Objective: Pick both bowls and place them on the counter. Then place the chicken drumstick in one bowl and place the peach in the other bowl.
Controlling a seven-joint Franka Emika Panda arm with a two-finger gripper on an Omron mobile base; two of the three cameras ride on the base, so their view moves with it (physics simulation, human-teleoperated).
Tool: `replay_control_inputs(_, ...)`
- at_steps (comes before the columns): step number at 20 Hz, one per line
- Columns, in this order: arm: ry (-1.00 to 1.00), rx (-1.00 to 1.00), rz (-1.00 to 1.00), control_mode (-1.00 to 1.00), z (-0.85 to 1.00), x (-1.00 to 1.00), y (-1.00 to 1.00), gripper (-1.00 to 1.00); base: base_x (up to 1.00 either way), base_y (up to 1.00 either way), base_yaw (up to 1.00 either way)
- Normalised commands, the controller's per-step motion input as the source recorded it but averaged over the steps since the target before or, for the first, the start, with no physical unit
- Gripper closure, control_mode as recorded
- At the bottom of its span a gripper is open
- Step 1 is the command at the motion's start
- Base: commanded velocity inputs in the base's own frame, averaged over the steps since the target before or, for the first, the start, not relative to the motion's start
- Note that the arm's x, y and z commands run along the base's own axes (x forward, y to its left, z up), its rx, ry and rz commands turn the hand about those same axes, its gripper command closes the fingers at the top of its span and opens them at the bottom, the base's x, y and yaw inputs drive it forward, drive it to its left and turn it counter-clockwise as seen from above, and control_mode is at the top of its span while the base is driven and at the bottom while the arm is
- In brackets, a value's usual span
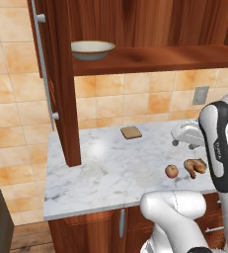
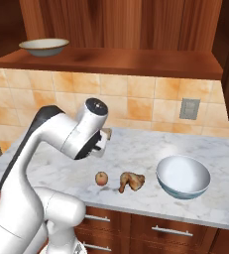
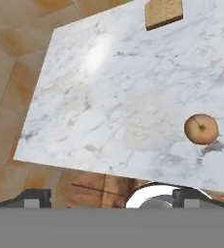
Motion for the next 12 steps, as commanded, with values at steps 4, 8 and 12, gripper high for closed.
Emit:
replay_control_inputs(4,-0.02,0.21,-0.30,-1.00,0.57,-0.23,0.55,-1.00,0.00,0.00,0.00)
replay_control_inputs(8,-0.01,0.18,-0.28,-1.00,0.60,-0.04,0.54,-1.00,0.00,0.00,0.00)
replay_control_inputs(12,0.00,0.10,-0.19,-1.00,0.65,0.06,0.53,-1.00,0.00,0.00,0.00)
